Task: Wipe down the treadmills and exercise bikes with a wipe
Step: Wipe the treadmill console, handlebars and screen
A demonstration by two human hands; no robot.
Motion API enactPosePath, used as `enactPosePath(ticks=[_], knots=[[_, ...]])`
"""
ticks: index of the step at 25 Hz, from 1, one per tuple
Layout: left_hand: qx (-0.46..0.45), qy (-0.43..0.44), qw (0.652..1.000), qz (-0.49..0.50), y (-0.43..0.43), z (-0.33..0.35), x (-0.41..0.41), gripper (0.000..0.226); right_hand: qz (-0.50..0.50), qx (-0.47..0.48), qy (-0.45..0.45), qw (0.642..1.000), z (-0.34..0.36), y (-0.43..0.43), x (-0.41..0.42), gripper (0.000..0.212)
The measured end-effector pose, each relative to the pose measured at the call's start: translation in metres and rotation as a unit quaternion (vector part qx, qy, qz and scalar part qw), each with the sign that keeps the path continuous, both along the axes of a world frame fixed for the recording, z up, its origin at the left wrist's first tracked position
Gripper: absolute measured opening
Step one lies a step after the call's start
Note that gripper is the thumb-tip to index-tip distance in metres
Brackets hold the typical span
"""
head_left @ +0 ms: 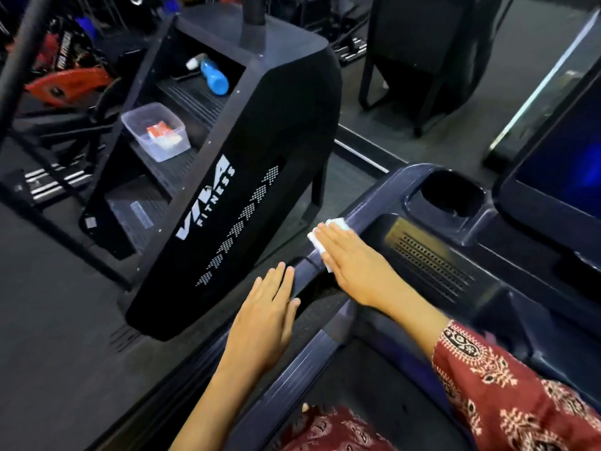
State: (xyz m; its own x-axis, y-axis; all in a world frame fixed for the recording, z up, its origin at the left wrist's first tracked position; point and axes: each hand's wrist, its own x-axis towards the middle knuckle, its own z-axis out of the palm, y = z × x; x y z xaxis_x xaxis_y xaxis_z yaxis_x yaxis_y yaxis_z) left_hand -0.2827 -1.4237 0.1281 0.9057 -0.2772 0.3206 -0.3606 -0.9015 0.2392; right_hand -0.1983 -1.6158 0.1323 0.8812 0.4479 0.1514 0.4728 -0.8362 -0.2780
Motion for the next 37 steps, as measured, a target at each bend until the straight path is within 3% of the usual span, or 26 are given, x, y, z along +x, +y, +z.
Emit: enactPosePath(ticks=[2,4,8,10,13,14,16,18,21,24,26,28,31,37], knots=[[0.009,0.006,1.0,-0.017,-0.013,0.002,0.018,0.052,-0.097,0.029,0.021,0.995,0.0,-0.022,0.01,0.054],[0.011,0.026,0.999,-0.026,-0.021,0.003,0.03,0.052,-0.115,0.067,0.011,0.991,0.0,-0.022,-0.004,0.065],[-0.015,0.054,0.998,-0.027,-0.028,0.001,0.042,0.054,0.046,0.031,0.035,0.998,0.008,0.005,0.004,0.041],[-0.018,0.063,0.998,-0.021,-0.03,0.001,0.045,0.056,-0.016,0.031,0.028,0.999,0.007,-0.017,0.043,0.033],[-0.019,0.08,0.996,-0.016,-0.035,0.005,0.048,0.057,-0.165,0.035,0.011,0.986,-0.002,-0.038,0.04,0.048],[-0.018,0.084,0.996,-0.018,-0.036,0.006,0.048,0.057,-0.16,0.022,0.007,0.987,-0.004,-0.027,0.023,0.05],[-0.025,0.096,0.995,-0.024,-0.036,0.007,0.05,0.056,-0.059,-0.016,0.027,0.998,0.0,-0.003,-0.001,0.049],[-0.025,0.105,0.994,-0.028,-0.037,0.009,0.051,0.057,-0.018,0.01,0.003,1.0,0.011,0.002,0.017,0.048],[-0.018,0.123,0.992,-0.031,-0.037,0.014,0.05,0.062,-0.13,0.023,-0.005,0.991,0.009,-0.02,0.055,0.058],[-0.028,0.128,0.991,-0.032,-0.036,0.014,0.05,0.064,-0.259,0.053,0.024,0.964,-0.001,-0.022,0.043,0.047],[-0.033,0.122,0.991,-0.033,-0.035,0.013,0.049,0.064,-0.247,0.101,0.038,0.963,-0.003,-0.005,0.015,0.055],[-0.028,0.108,0.993,-0.032,-0.032,0.011,0.045,0.061,-0.147,0.13,0.049,0.979,-0.001,0.011,-0.014,0.056],[-0.04,0.117,0.992,-0.035,-0.024,0.011,0.036,0.063,-0.069,0.102,0.065,0.99,0.007,0.007,-0.019,0.048],[-0.095,0.17,0.98,-0.04,0.0,0.019,0.01,0.081,-0.216,0.172,0.08,0.958,0.011,0.038,-0.004,0.046]])
